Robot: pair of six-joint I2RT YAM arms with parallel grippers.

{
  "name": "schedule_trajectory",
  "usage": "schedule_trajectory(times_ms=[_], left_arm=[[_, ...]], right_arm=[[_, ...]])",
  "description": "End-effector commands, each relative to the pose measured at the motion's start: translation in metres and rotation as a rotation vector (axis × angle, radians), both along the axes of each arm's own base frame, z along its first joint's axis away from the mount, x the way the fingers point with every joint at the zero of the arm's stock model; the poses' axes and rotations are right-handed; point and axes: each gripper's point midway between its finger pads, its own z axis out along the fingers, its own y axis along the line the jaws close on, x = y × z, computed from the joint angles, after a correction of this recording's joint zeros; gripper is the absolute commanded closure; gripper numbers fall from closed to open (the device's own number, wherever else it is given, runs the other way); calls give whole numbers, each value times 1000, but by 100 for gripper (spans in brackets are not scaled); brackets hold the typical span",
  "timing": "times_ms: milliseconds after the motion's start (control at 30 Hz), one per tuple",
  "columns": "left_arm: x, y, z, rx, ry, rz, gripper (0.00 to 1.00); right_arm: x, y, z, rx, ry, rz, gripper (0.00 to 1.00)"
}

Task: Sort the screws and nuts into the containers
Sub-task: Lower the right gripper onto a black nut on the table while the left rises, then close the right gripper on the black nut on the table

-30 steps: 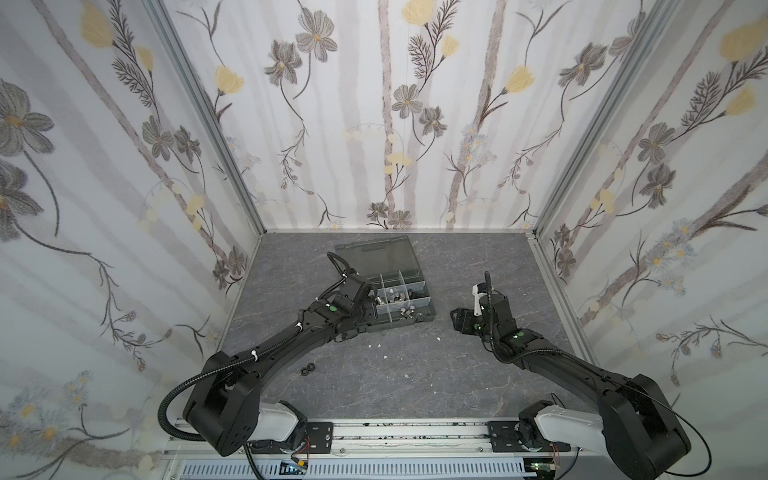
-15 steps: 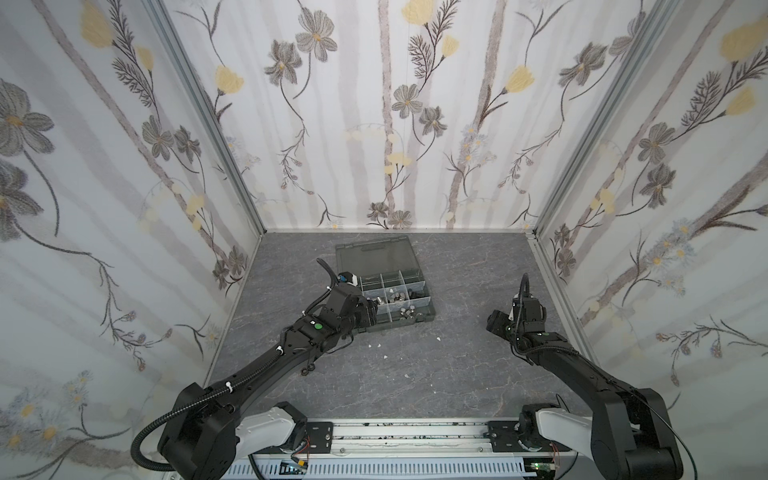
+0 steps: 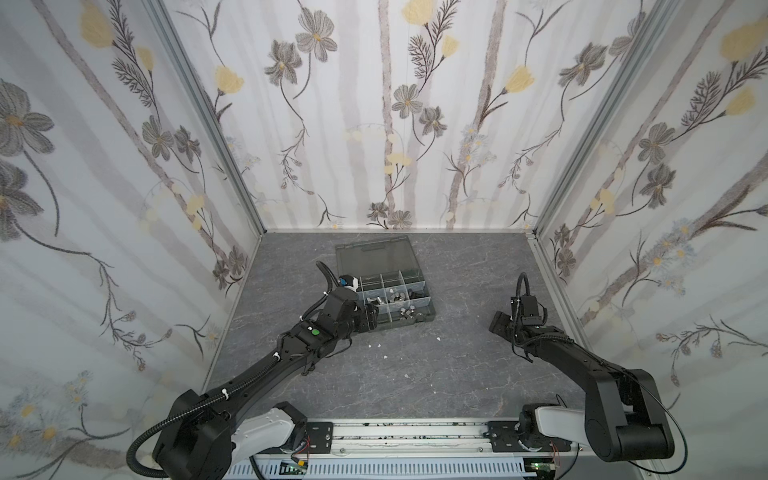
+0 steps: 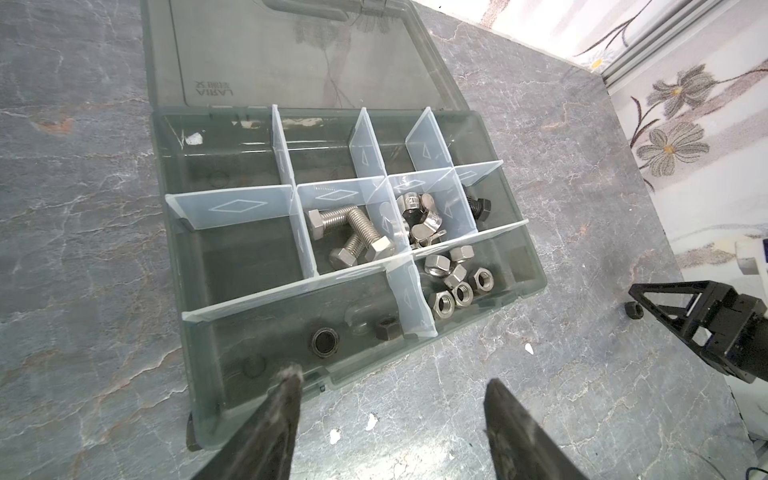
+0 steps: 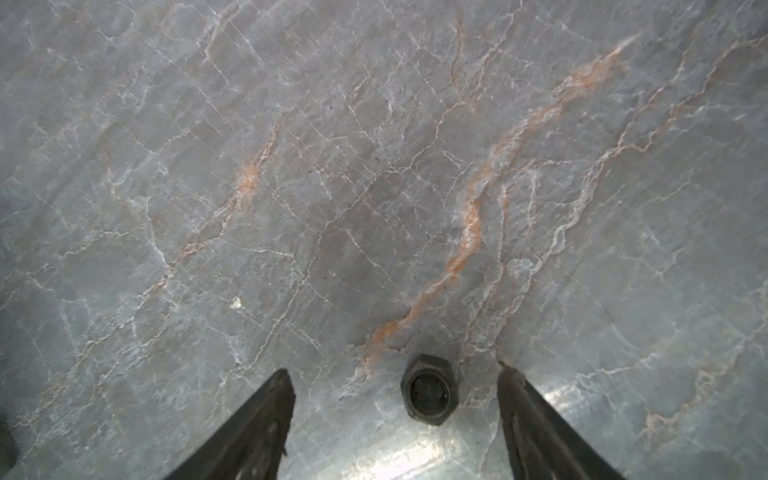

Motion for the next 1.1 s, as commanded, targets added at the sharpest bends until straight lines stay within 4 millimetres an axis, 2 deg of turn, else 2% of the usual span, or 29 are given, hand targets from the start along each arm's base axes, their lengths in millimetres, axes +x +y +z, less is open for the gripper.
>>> schedule_trajectory(times_ms=[0,133,267,633,833,933,1067], left_arm=[[3,-6,9,-37,-31,-21,30],[3,-7,11,-39,-36,-22,30],[2,-6,11,-40,-36,-21,30],[1,-5,15,-42,-44,-20,29],[0,-3,15,-37,-43,-17,29],[-1,-4,19,-48,-48,-23,29],[-2,-3,22,-54,-54,-18,29]], right_arm=[[1,2,-2,19,9,-12,24],[3,8,-6,46,24,6,30],[5,16,-10,81,29,29,42],[-1,20,-18,75,56,40,53],[2,22,-18,76,54,49,67],[3,22,-18,68,55,58,76],[0,22,-25,49,83,73,83]])
